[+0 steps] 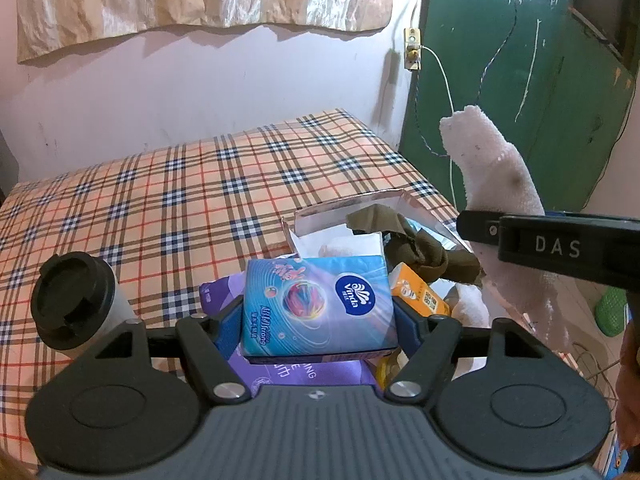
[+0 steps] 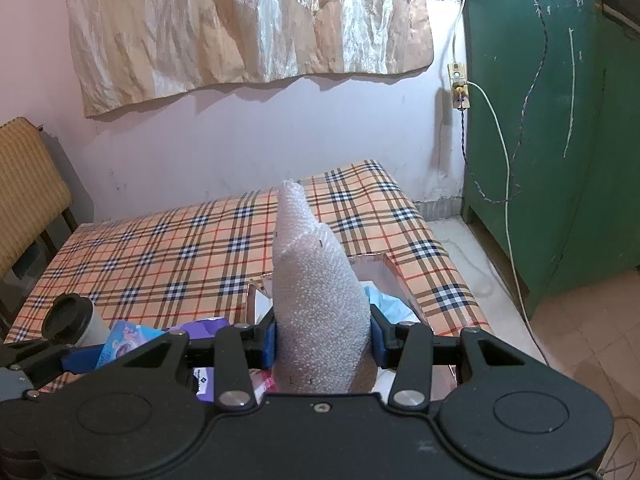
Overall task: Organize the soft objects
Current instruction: 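Carry the blue tissue box and white towel with both tools to the tray, then open both tools to drop the tissue box and towel into the tray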
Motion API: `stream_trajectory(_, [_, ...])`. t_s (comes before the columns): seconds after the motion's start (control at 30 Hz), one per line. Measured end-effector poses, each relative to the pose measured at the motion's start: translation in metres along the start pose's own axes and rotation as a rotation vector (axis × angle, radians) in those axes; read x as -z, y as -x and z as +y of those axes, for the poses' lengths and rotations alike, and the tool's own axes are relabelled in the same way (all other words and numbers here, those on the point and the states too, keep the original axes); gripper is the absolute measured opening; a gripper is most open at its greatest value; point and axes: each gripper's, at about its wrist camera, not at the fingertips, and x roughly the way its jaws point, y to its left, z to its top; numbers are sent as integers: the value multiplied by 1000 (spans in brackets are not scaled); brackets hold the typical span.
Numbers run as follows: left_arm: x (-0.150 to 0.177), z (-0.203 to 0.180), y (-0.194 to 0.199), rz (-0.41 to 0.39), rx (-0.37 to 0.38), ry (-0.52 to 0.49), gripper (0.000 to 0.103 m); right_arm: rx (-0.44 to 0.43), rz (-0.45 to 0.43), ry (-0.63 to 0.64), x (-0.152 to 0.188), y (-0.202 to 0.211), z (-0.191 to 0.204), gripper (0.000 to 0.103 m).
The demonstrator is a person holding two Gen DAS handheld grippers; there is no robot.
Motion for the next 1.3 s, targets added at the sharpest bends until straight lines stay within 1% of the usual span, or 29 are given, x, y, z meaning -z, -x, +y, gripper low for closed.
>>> stream_trajectory(0.67, [2,-4,-18,28,17,3,76,-20,58,74,-2,-38,0,54])
stream_trajectory(0.73, [2,-4,-19,32,17,3,76,-32,56,85,-2,-43,1,58])
stream_trajectory(0.77, [2,-5,-20,34,16,3,76,-36,53,95,-3,-47,2,62])
stream_trajectory(0.8, [2,-5,-20,36,16,3,76,-35,49,103,-3,-49,2,73])
stream_trajectory(0.83, [2,-4,-21,36,16,2,76,-32,40,107,-3,-49,3,76])
stream_trajectory(0.97, [3,-4,-23,40,20,2,76,-81,0,86,-5,-44,-2,77])
stream_trajectory(1.2, [5,-10,-24,41,58,-1,76,-46,-47,65,-3,-20,-14,77])
stream_trajectory(1.3, [8,-13,-22,38,92,2,76,-43,-59,30,-2,-7,-22,77])
